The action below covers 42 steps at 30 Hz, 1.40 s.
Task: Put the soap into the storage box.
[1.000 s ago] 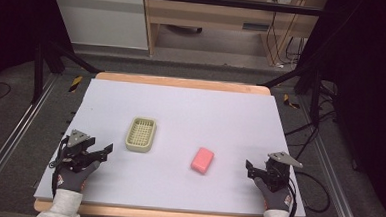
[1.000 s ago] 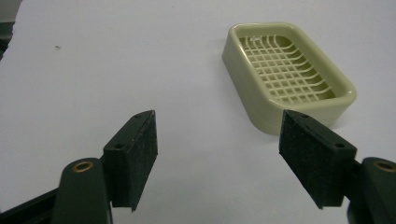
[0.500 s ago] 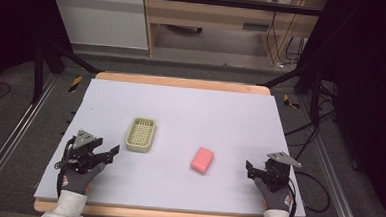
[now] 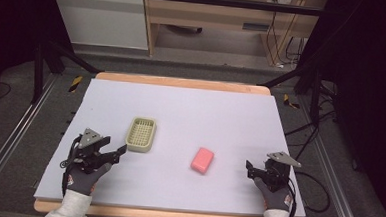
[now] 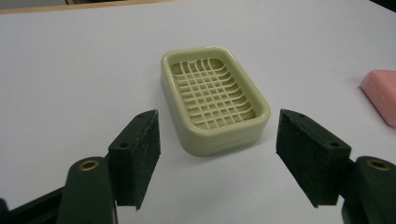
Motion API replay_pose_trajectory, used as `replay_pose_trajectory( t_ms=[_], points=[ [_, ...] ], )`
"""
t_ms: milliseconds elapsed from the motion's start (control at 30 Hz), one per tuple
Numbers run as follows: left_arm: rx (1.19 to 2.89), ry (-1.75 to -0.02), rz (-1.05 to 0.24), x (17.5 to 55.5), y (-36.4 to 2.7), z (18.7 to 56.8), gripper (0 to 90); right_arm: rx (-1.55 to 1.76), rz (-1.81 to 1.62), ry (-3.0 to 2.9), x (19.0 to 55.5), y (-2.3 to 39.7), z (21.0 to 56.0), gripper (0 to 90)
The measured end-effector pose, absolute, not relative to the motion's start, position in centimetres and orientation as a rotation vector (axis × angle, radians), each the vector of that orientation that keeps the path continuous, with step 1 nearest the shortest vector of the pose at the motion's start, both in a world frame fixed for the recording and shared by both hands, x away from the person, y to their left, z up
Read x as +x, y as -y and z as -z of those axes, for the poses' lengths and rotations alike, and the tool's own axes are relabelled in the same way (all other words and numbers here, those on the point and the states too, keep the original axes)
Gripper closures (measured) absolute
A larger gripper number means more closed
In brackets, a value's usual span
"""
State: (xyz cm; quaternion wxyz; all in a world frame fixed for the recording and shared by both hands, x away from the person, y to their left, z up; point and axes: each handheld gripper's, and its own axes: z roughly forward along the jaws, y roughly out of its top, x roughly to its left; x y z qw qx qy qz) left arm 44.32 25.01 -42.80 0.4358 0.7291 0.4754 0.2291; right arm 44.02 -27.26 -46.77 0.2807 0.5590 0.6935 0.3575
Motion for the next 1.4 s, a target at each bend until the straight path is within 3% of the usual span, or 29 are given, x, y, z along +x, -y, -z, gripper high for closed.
replay_pose_trajectory(
  t_ms=[1400],
  points=[
    [1.891,-1.06,-0.527,45.5,-18.2,41.0,28.3,1.507,-0.948,-1.897,44.5,27.1,47.1,13.3]
  ],
)
